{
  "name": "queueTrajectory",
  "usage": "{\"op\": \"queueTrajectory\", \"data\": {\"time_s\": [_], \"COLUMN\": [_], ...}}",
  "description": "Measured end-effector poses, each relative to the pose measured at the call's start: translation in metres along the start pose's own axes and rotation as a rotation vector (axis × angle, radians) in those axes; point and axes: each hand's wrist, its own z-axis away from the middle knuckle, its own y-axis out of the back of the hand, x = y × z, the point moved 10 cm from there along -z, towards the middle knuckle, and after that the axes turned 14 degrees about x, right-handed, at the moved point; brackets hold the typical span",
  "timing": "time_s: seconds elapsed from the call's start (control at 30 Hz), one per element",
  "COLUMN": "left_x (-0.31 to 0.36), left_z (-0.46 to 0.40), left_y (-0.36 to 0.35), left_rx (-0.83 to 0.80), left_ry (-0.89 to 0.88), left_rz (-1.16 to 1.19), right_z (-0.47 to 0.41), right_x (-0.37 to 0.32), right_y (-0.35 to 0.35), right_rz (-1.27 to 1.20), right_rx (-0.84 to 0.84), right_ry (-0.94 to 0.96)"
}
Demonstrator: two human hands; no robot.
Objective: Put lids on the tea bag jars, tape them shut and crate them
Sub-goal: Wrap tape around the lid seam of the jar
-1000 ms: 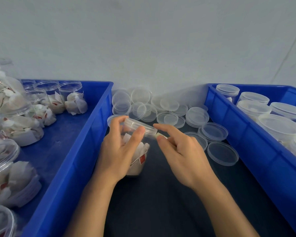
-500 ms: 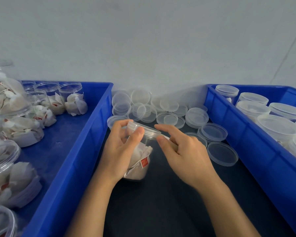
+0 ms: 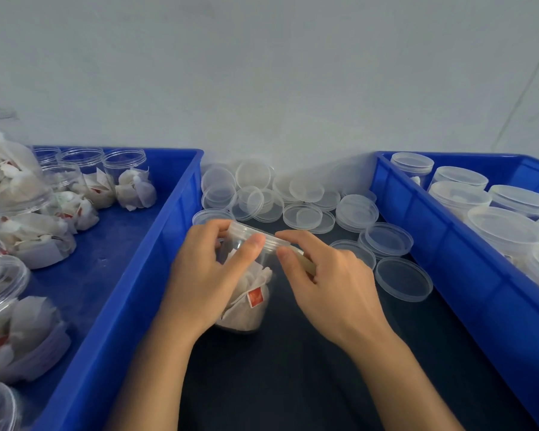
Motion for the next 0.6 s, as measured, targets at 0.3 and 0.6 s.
{"op": "queueTrajectory", "data": {"time_s": [0.3, 0.6], "left_x": [-0.002, -0.007], "left_z": [0.006, 0.005], "left_y": [-0.004, -0.001], "left_rx": [0.065, 0.042], "left_ry": [0.0, 0.055], "left_rz": [-0.014, 0.122], "right_z": [0.005, -0.001], "right_x": [-0.012, -0.008], "right_y": [-0.006, 0.003], "right_rz": [0.028, 0.086], "right_rx": [-0.011, -0.022], "right_ry": [0.015, 0.021]}}
